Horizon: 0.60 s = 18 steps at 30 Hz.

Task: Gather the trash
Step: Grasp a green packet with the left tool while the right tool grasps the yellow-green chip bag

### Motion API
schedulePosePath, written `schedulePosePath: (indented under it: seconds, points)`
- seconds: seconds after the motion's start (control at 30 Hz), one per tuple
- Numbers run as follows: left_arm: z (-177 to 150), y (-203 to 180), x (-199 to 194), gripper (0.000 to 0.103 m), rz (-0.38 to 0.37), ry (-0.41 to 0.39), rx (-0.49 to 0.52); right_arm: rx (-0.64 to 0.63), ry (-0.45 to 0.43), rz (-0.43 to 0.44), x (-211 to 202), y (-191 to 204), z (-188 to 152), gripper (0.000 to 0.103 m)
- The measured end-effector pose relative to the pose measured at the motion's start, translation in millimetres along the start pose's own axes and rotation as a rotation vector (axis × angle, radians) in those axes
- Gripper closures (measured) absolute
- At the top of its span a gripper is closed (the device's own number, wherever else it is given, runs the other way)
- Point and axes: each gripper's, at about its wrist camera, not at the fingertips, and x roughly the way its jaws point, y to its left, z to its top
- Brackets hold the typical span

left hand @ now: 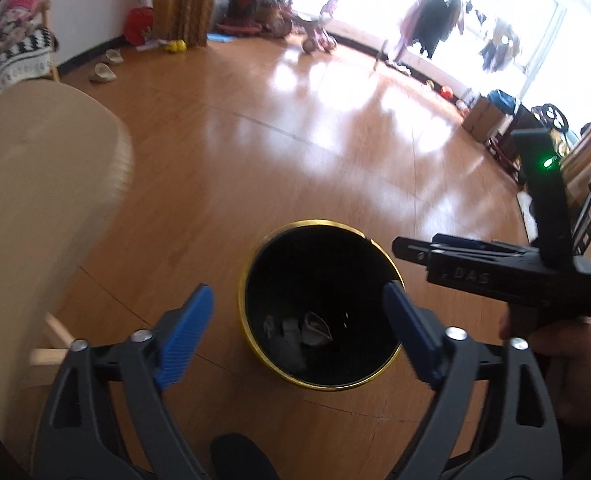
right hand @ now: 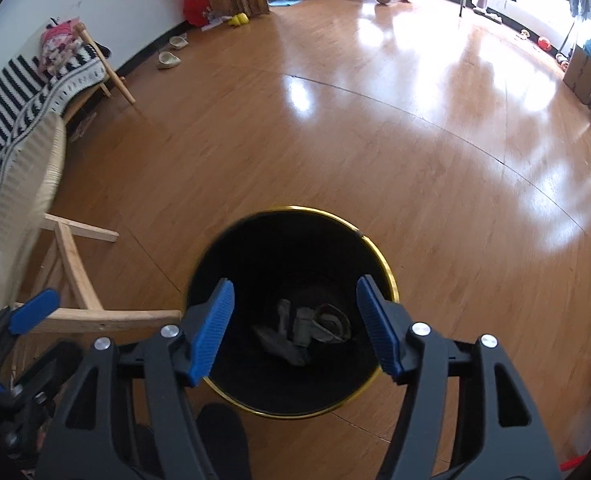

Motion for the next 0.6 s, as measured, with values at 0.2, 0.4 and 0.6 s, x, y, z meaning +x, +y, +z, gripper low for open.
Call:
schedulePosePath:
  seconds: [0.2,0.4,0.6]
  points:
    - [-2.1,57.2,-90.1,0.009,0.106,-0.12,-0.098,-0.107,-0.066,0.137,-30.6,97.9,13.1,0.035]
    - [-39.8,159.6,-188.7,0.009,0.339,-0.224,-0.258,-0.336,-0.117,0.344,-62.1,264.3,-3.0,0.031]
    - [-118.0,272.3,-291.9,0.009,0.54,-0.294,-0.489,-0.567,-0.068,0.491,-72.9,407.8,-49.3,0.031]
